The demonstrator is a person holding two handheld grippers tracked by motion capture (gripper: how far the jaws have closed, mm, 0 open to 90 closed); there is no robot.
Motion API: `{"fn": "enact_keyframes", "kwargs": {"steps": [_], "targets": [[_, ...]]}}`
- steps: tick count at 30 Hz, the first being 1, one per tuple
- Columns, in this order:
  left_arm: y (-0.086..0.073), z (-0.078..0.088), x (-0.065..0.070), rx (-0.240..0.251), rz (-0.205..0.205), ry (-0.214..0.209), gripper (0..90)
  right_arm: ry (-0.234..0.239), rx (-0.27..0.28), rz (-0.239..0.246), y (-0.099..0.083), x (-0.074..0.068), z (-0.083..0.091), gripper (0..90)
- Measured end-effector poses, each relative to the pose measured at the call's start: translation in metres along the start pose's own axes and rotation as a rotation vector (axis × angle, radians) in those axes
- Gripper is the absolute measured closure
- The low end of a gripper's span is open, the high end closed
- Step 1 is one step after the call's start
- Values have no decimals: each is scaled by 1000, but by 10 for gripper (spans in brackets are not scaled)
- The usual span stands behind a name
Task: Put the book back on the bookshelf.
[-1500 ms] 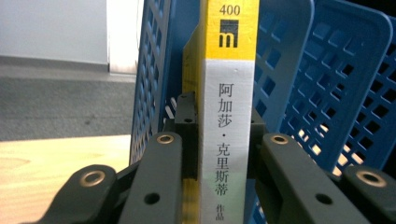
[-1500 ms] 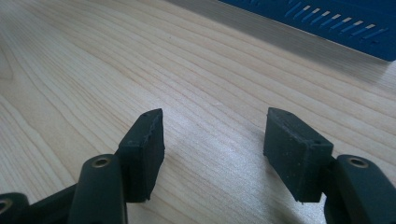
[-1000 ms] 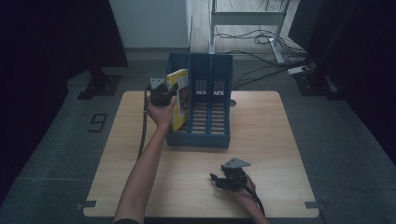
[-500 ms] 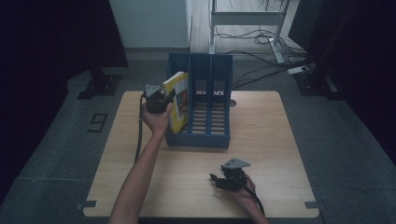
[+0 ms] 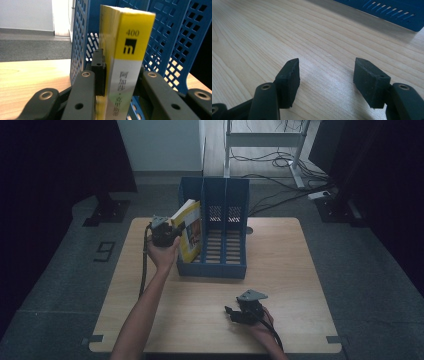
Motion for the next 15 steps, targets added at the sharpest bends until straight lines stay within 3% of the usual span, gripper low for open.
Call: {"fn": "enact_keyframes", "kwargs": {"steps": [15], "targets": [[-14, 13, 0, -12, -15, -8, 712, -2, -1, 3, 0, 0, -1, 373]]}}
Point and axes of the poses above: each handheld gripper's, and its own axes: z roughly backward along the jaws, y roughly out of its top, x roughly to its right, the point moved 9 cm from there along -z, roughly forward along the jaws, and after that the axes turned 10 degrees about y, right-handed, at the moved point
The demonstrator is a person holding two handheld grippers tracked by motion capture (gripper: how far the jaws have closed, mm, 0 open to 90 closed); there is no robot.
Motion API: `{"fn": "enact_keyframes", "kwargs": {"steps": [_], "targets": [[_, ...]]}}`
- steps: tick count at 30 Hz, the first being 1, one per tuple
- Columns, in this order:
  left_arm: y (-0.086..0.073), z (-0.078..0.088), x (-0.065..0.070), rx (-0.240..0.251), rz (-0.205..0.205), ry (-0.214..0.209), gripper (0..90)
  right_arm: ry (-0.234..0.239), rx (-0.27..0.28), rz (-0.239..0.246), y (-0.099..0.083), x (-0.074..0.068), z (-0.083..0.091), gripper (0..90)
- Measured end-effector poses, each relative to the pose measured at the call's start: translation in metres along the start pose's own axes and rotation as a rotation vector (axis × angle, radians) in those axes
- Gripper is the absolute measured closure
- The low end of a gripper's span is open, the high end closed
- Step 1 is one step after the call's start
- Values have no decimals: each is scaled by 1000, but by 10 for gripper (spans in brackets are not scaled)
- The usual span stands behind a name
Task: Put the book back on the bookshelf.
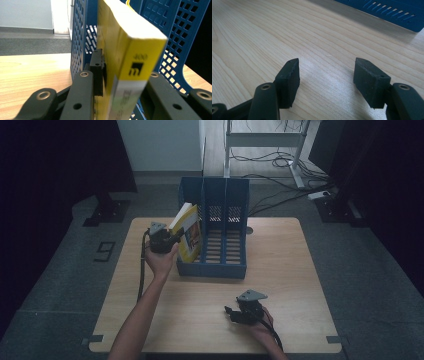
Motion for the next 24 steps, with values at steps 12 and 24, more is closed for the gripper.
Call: {"fn": "enact_keyframes", "kwargs": {"steps": [12, 24], "targets": [[2, -1, 0, -18, 4, -2, 679, 2, 1, -4, 0, 0, 0, 373], [8, -5, 3, -9, -60, 42, 755, 3, 1, -2, 0, 0, 0, 373]]}}
Point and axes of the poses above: each handheld gripper's, and its own axes: z roughly backward along the jaws, y roughly out of its top, x roughly to its right, the point moved 9 cm from there along -z, roughly forward along the jaws, and after that the axes turned 10 degrees about y, right-handed, at the moved point
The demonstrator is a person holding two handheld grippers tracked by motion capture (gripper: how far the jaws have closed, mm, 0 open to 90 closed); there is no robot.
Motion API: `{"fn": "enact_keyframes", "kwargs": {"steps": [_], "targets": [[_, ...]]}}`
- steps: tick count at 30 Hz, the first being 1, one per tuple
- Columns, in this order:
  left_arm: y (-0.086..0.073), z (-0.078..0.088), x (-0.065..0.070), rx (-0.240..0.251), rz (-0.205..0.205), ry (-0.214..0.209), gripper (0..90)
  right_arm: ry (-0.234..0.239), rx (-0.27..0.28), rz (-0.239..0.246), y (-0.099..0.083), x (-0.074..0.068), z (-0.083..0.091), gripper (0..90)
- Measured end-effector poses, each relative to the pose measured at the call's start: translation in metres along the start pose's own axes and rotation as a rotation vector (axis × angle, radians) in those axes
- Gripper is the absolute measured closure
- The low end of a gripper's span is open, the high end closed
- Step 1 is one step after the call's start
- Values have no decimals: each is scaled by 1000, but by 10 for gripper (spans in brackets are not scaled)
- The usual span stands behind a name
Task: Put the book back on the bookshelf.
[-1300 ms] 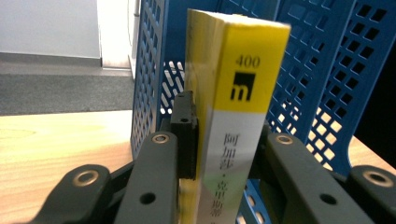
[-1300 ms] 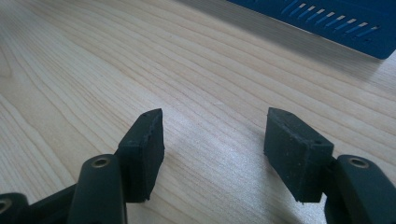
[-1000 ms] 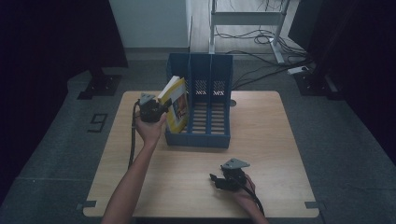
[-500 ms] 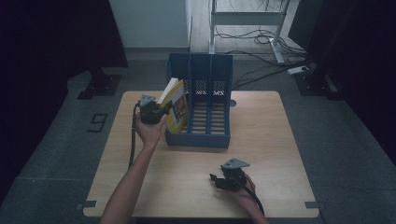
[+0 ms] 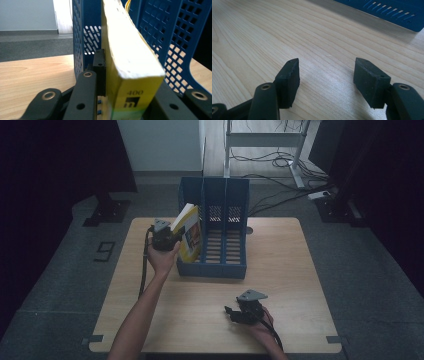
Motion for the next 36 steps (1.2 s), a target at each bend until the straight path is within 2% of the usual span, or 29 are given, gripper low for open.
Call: {"fn": "enact_keyframes", "kwargs": {"steps": [6, 9, 25, 36], "targets": [[8, -8, -3, 6, 33, 4, 758, 5, 4, -8, 0, 0, 0, 375], [15, -11, 2, 11, 25, 3, 758, 10, 6, -9, 0, 1, 1, 376], [38, -33, 6, 64, 67, 36, 757, 18, 12, -19, 0, 2, 1, 376], [35, -46, 5, 69, 77, 63, 757, 18, 13, -23, 0, 3, 2, 377]]}}
Point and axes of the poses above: each handheld gripper's, and its own axes: z roughly backward along the jaws, y roughly out of its top, x roughly to its right, the point moved 9 cm from there along -z, roughly forward along the jaws, and after that the axes turned 10 degrees about y, right-handed, at the moved point
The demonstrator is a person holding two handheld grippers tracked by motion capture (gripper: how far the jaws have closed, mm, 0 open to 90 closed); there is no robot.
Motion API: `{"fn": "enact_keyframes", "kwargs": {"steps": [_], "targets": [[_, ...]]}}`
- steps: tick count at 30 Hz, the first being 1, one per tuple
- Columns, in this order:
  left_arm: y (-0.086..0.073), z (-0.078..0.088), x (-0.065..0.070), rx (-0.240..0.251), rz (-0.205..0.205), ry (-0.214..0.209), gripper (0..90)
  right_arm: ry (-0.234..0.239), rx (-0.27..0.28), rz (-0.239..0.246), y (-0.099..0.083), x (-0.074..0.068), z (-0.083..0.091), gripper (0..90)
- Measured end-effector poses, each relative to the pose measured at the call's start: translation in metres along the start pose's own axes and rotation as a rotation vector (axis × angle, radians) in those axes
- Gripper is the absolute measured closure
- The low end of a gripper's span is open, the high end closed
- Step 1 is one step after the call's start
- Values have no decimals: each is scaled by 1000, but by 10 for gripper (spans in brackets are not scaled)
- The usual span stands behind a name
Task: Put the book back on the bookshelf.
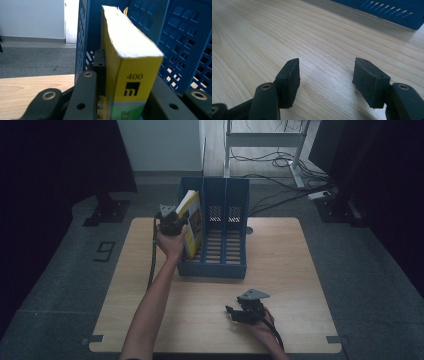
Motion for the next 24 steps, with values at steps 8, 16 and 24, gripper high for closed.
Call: {"fn": "enact_keyframes", "kwargs": {"steps": [8, 16, 24], "targets": [[1, -5, -2, 17, 18, 11, 757, 0, 0, -1, 0, 0, 0, 377], [-1, -8, -6, 34, 12, 46, 757, 2, 0, -3, 0, 0, 0, 377], [-13, -10, -7, 31, 0, 50, 755, -2, 0, -3, 0, 0, 0, 377]]}}
Point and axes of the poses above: each handheld gripper's, and its own axes: z roughly backward along the jaws, y roughly out of its top, x roughly to its right, the point moved 9 cm from there along -z, roughly forward along the jaws, and after that the axes turned 10 degrees about y, right-handed, at the moved point
